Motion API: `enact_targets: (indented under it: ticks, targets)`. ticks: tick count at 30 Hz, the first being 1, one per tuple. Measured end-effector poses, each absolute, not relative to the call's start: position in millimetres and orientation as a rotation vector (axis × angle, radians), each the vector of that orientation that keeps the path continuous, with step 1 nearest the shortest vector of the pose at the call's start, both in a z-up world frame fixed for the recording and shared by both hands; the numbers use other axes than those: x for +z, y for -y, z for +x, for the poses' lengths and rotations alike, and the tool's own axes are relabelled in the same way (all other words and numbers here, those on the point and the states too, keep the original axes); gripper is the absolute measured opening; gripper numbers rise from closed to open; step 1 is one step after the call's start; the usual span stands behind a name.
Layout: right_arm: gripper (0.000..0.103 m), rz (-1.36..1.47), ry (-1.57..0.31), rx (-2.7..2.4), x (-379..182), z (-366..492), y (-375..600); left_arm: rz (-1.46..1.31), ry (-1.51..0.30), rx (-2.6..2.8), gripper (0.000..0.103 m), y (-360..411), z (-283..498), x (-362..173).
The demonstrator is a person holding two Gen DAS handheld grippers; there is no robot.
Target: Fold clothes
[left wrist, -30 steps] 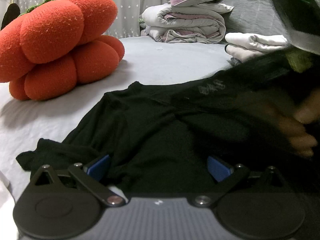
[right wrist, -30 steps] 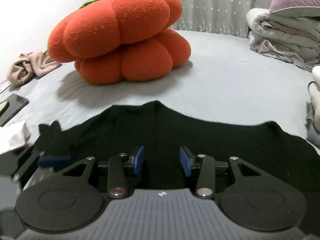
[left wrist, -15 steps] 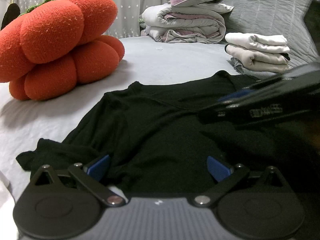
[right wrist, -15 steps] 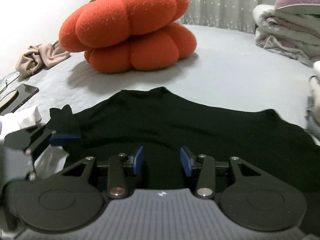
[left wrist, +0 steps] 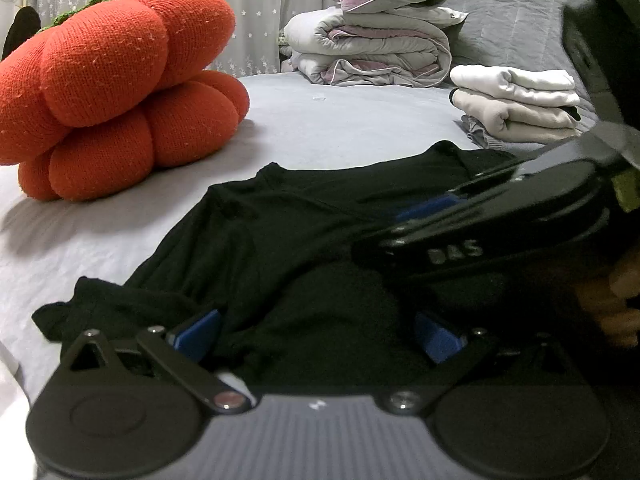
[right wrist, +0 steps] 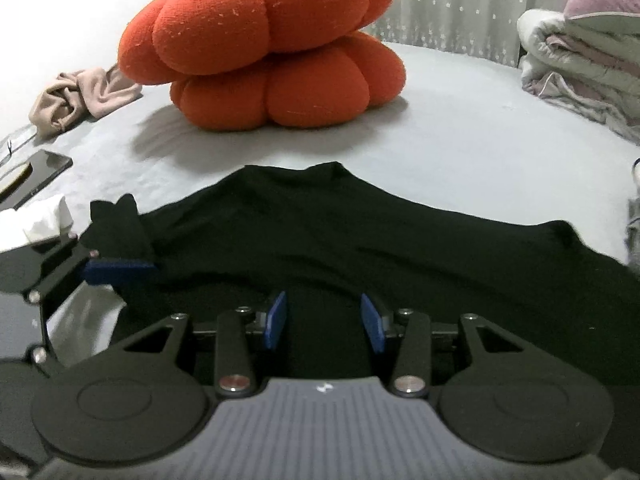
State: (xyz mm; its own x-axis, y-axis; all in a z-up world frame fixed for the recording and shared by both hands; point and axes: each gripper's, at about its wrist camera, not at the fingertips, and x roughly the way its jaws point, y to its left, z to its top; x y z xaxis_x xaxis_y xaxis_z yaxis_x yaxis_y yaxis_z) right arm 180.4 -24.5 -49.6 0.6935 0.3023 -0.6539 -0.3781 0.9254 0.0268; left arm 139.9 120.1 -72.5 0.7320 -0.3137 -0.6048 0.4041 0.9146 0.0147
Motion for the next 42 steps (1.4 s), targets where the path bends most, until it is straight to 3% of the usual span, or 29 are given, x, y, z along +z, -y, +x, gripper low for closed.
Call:
enact_targets:
  ticks: [20, 25, 42]
  targets:
    - [0.047, -0.164, -0.718, 0.422, -53.8, 166.8, 15.8, 0.156, -0.636, -0.396, 0.103, -119.1, 140.1, -72.2]
    - [0.048, -0.238, -0.667, 0.158, -54.4, 181.4, 23.4, 0.154, -0.636, -0.397, 0.103, -119.7, 140.2, -72.0]
    - [0.049, -0.155, -0.675, 0.243, -50.0, 159.3, 35.9, 0.156, -0.636, -0.397, 0.103, -118.2, 141.0, -71.6]
